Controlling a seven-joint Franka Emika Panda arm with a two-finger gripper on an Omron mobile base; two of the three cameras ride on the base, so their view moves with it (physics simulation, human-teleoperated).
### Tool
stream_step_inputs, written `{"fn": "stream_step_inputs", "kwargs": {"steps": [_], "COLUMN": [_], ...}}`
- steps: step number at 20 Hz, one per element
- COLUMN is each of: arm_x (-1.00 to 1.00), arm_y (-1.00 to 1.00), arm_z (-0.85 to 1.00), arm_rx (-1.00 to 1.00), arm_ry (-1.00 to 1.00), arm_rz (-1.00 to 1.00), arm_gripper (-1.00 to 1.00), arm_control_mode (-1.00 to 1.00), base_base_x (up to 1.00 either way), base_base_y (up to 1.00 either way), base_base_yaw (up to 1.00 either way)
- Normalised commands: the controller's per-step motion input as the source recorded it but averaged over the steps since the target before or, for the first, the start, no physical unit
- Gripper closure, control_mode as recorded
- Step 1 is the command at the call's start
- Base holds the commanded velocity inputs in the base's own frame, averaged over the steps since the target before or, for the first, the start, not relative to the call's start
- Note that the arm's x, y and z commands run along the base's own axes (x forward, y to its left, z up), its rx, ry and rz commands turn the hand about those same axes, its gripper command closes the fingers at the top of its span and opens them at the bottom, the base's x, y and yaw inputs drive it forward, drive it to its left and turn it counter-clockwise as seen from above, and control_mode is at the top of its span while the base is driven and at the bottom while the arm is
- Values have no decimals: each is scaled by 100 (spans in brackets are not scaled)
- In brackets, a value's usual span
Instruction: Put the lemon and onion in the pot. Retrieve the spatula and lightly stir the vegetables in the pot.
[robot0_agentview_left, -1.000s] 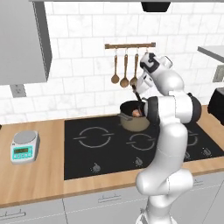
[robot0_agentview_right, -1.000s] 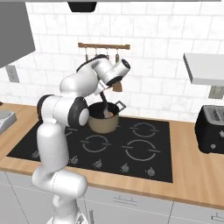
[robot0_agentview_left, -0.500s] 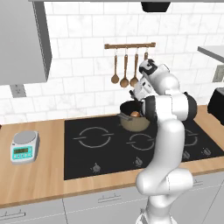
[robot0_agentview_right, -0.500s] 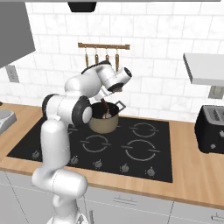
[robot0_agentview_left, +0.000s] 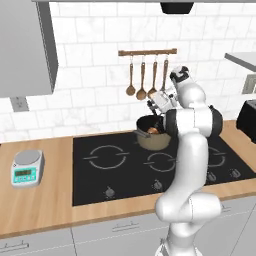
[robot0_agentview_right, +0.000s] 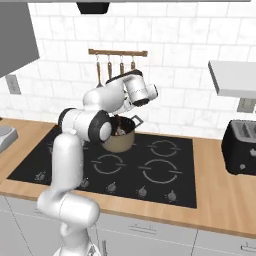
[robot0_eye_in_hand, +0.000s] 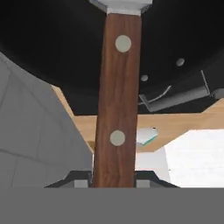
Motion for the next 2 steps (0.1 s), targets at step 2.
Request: {"fn": "stream_step_inputs", "kwargs": {"steps": [2], "arm_x": [0], "arm_y": [39], "arm_z": [0], "arm_rx": [33], "arm_ry": [2], "arm_rz": [23], "arm_gripper": [100], "arm_control_mode": [-100], "base_base_x": [0], "base_base_y": [0], "base_base_yaw": [0]}}
